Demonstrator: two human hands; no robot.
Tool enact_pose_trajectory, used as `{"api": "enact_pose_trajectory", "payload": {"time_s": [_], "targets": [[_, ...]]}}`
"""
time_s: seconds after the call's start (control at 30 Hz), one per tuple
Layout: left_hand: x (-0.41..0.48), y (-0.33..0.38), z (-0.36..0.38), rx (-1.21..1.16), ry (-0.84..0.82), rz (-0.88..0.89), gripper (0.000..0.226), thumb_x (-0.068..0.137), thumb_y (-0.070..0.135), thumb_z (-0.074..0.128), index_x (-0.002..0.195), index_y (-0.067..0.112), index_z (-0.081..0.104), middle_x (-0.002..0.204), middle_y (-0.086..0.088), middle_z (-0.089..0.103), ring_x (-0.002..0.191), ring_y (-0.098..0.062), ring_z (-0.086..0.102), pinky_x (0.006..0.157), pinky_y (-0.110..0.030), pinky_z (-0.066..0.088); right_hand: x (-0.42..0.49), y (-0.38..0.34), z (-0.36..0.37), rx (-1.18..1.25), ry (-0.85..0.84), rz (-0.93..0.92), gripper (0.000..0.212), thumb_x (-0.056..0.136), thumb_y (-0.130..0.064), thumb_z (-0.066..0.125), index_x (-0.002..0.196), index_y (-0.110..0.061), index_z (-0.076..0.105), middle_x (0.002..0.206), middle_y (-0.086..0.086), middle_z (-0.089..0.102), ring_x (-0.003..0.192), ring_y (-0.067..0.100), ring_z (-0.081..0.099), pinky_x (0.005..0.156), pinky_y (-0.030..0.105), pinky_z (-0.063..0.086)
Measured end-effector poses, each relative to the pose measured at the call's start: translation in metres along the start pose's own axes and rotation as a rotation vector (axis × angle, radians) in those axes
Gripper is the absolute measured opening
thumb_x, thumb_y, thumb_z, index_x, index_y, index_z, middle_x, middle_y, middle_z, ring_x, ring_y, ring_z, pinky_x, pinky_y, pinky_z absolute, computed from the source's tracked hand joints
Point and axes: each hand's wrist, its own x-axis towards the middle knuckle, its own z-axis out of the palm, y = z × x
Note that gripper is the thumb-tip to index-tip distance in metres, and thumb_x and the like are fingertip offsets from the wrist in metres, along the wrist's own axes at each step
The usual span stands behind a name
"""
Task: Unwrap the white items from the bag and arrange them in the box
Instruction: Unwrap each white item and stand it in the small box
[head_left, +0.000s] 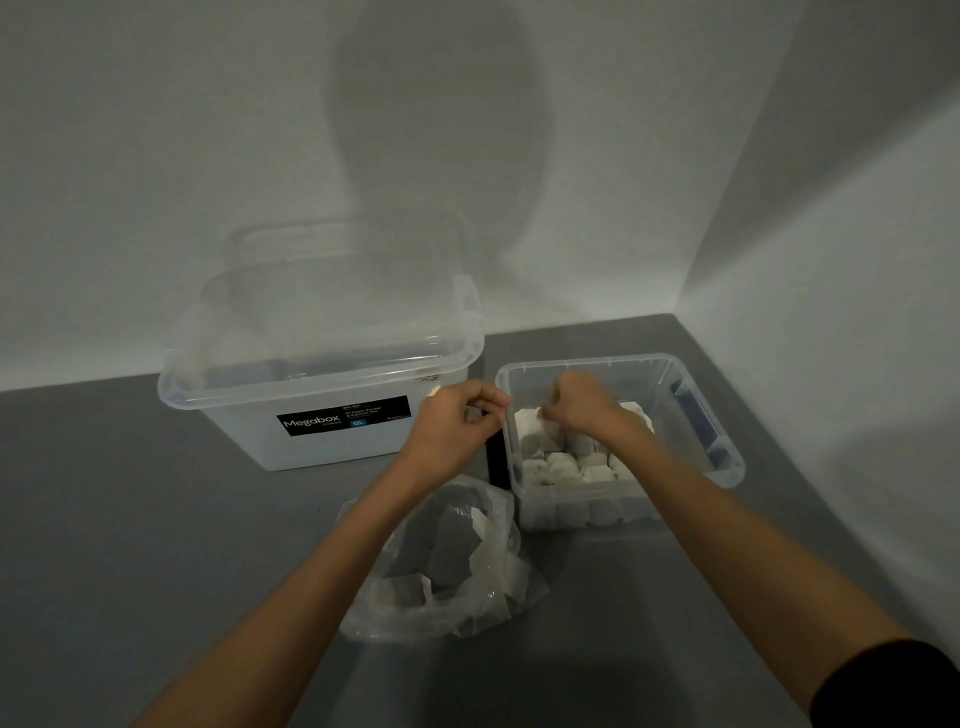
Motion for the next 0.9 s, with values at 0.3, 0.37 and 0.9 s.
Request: {"api": "enact_pose_trajectory", "payload": {"time_s": [0.3, 0.37, 0.9], "targets": [[-0.032, -0.009, -0.036, 0.035, -0.092, -0.003, 0.014, 0.088, 0.014, 0.065, 0.101, 0.017, 0.071, 0.093, 0.007, 0.070, 0.080, 0.006, 0.061, 0.073, -0.010, 0.048, -0.088, -0.066, -0.060, 0.079, 0.217, -0.275, 0.014, 0.090, -0.027, 0.063, 0.087, -0.014, 0.067, 0.078, -0.002, 0.062, 0.073, 0.012, 0.061, 0.066, 0.021, 0.048], [-0.043, -0.018, -0.041, 0.086, -0.114, -0.016, 0.014, 0.087, 0.013, 0.065, 0.099, 0.016, 0.071, 0.090, 0.005, 0.070, 0.079, -0.001, 0.063, 0.073, -0.014, 0.050, -0.114, -0.085, -0.052, 0.144, 0.104, -0.347, 0.009, 0.089, -0.025, 0.063, 0.089, -0.018, 0.069, 0.072, -0.009, 0.060, 0.068, 0.003, 0.059, 0.058, 0.010, 0.040], [-0.097, -0.070, -0.035, 0.361, -0.262, -0.006, 0.013, 0.083, 0.003, 0.065, 0.094, 0.007, 0.068, 0.093, -0.005, 0.069, 0.078, -0.008, 0.059, 0.069, -0.002, 0.040, -0.118, -0.088, 0.107, -0.194, -0.301, -0.253, 0.030, 0.094, -0.001, 0.048, 0.124, 0.004, 0.052, 0.122, 0.022, 0.055, 0.110, 0.036, 0.056, 0.087, 0.040, 0.044]]}}
